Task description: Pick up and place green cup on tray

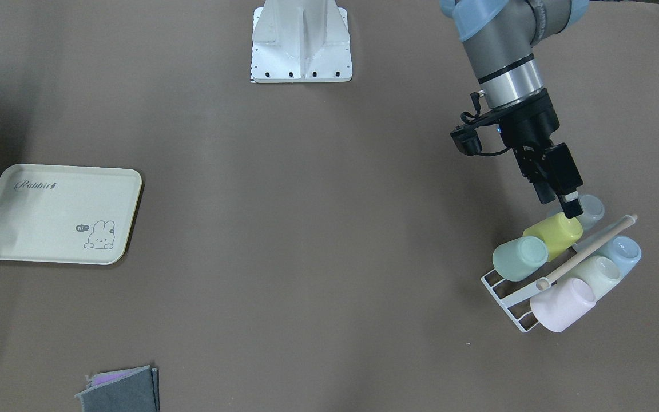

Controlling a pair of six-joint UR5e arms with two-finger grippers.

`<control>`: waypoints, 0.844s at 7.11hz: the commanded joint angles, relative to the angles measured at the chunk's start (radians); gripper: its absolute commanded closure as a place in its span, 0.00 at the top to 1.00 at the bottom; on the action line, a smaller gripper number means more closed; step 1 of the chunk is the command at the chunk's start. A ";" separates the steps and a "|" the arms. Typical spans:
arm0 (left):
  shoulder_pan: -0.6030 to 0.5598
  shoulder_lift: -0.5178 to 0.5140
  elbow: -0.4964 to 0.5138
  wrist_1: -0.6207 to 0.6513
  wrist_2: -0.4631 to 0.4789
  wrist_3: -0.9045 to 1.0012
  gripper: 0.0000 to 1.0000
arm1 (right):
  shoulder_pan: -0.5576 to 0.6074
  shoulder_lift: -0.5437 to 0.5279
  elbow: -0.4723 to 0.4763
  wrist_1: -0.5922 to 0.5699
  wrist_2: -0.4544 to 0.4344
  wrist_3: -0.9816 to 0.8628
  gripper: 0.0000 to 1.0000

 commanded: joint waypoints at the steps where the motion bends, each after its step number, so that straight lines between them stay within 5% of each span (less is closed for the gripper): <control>1: 0.050 0.009 0.064 -0.002 0.104 0.168 0.99 | 0.000 0.004 -0.013 0.001 0.006 -0.050 0.00; 6: 0.139 0.015 0.196 0.001 0.334 0.605 0.99 | 0.075 0.093 0.016 -0.013 0.157 -0.069 0.00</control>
